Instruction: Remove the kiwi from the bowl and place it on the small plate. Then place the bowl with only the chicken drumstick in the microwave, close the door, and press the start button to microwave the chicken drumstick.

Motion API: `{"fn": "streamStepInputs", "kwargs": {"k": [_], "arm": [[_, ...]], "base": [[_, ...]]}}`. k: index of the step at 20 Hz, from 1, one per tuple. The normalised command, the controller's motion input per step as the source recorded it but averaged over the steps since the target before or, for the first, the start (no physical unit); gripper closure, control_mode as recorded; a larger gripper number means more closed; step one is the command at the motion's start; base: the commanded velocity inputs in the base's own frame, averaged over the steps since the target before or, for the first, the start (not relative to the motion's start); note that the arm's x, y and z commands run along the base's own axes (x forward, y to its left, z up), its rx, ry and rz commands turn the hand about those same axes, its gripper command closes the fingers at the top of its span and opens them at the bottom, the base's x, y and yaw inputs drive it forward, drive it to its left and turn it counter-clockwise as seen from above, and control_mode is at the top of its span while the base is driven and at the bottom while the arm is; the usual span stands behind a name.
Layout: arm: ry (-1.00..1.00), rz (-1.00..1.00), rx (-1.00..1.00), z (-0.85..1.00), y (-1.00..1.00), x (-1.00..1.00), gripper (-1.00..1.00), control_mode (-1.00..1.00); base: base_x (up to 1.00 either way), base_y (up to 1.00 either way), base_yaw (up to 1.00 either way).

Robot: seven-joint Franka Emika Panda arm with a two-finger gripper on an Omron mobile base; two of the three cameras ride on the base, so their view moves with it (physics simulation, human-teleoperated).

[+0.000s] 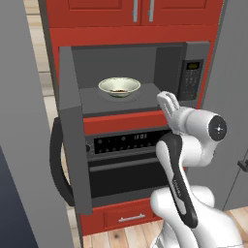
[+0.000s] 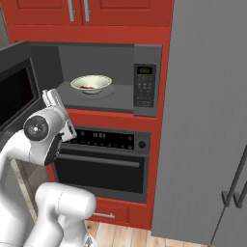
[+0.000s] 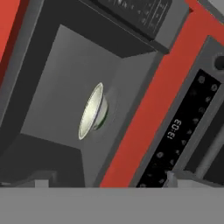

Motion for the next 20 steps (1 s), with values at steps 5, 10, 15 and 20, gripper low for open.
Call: {"fn": "streamStepInputs", "kwargs": {"k": [5,10,15,20], "arm": [[0.35,0.00,-0.21,0.00,-0.08,-0.91,-1.00,-1.00],[0.15,0.07,-0.19,-0.81,0.11,-0.66,-1.00,-1.00],[-0.04,0.13,-0.27,-0.16,0.00,-0.99,-1.00,-1.00],[-0.05,0.28,-0.35,0.06,0.02,-1.00,-1.00,-1.00]], "base": [[0.00,0.00,0.00],[0.00,0.00,0.00],[0.00,0.00,0.00],[0.00,0.00,0.00]]}}
